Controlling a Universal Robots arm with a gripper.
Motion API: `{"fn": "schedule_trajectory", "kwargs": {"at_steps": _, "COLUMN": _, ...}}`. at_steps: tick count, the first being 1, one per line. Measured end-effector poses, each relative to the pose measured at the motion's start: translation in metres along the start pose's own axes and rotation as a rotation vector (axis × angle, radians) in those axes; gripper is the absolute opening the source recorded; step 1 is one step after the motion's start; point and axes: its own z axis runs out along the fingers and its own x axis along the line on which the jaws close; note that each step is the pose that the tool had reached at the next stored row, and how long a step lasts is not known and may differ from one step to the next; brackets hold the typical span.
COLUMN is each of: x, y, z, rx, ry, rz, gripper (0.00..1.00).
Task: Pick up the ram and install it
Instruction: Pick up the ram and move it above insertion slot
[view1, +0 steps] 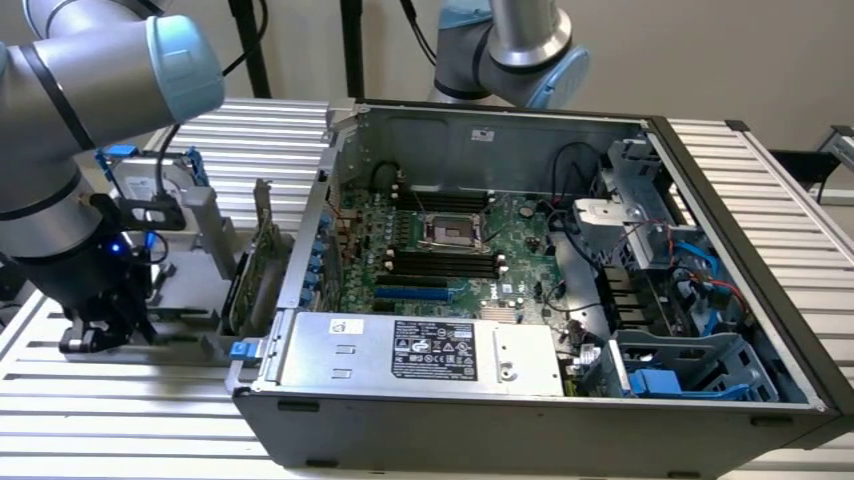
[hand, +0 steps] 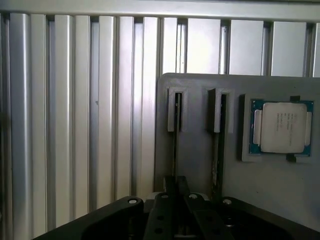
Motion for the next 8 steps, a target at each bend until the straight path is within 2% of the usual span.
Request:
{"fn": "schedule_trajectory", "kwargs": {"at_steps": 4, "x": 0.000, "y": 0.0001, "z": -0.0114, "rx": 0.0000, "ry": 0.0001, "rz": 0.000, "gripper": 0.13}}
{"fn": "schedule_trajectory", "kwargs": {"at_steps": 8, "x": 0.000, "y": 0.0004, "z": -0.0296, "rx": -0.0004, "ry": 0.0001, "rz": 0.000, "gripper": 0.13}}
